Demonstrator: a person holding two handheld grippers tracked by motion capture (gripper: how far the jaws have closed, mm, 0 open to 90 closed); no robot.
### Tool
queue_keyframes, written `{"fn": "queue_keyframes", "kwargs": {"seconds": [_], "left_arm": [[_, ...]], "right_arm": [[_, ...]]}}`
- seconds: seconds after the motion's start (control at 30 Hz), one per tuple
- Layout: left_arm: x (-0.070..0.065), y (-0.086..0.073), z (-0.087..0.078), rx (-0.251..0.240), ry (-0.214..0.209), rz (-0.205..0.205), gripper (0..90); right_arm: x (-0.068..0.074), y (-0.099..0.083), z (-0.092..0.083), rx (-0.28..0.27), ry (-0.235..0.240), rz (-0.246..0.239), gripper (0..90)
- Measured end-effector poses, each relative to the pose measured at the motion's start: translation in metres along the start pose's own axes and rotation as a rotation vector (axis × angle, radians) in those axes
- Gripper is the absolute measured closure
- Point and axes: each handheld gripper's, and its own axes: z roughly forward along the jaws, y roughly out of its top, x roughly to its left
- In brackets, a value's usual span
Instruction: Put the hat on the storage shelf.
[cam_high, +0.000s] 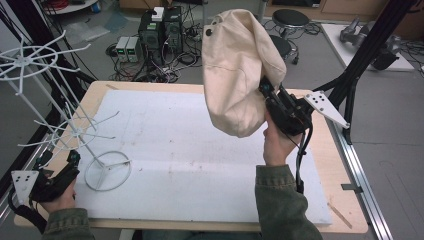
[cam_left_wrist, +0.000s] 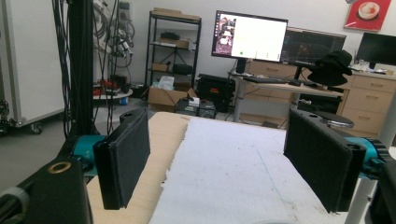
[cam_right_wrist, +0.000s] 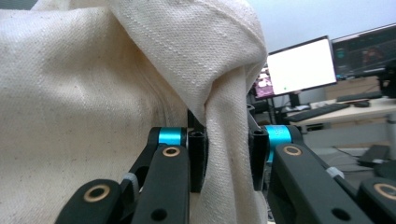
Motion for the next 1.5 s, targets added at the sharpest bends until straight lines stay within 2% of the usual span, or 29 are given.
{"fn": "queue_keyframes", "kwargs": {"seconds": [0.07,0.1,0.63,0.87,1.07,1.13,1.3,1.4,1.5], "left_arm": [[0.0,0.0,0.0,-0.001,0.0,-0.001,22.8],[0.0,0.0,0.0,-0.001,0.0,0.0,22.8],[0.001,0.0,-0.001,-0.003,0.0,-0.006,22.8],[-0.001,0.0,-0.001,-0.001,-0.006,0.001,22.8],[0.0,0.0,-0.001,-0.003,-0.009,-0.013,22.9],[0.0,0.0,0.0,-0.003,-0.009,-0.013,22.9],[0.0,0.0,0.0,-0.003,-0.012,-0.012,22.9],[0.0,0.0,0.0,-0.003,-0.009,-0.014,22.9],[0.001,0.0,0.0,-0.004,-0.007,-0.013,22.9]], "right_arm": [[0.009,0.001,0.005,-0.003,0.025,-0.013,76.8],[0.009,0.001,0.005,-0.003,0.025,-0.013,76.8],[0.073,0.002,0.038,-0.01,0.165,-0.021,76.5],[0.097,-0.001,0.051,-0.005,0.217,-0.007,76.4],[0.12,-0.009,0.065,-0.002,0.262,0.0,76.3],[0.123,-0.01,0.066,-0.004,0.267,-0.003,76.4],[0.14,-0.012,0.077,-0.001,0.291,0.005,76.2],[0.149,-0.013,0.083,-0.003,0.316,0.031,76.2],[0.158,-0.013,0.09,-0.001,0.336,0.037,76.2]]}}
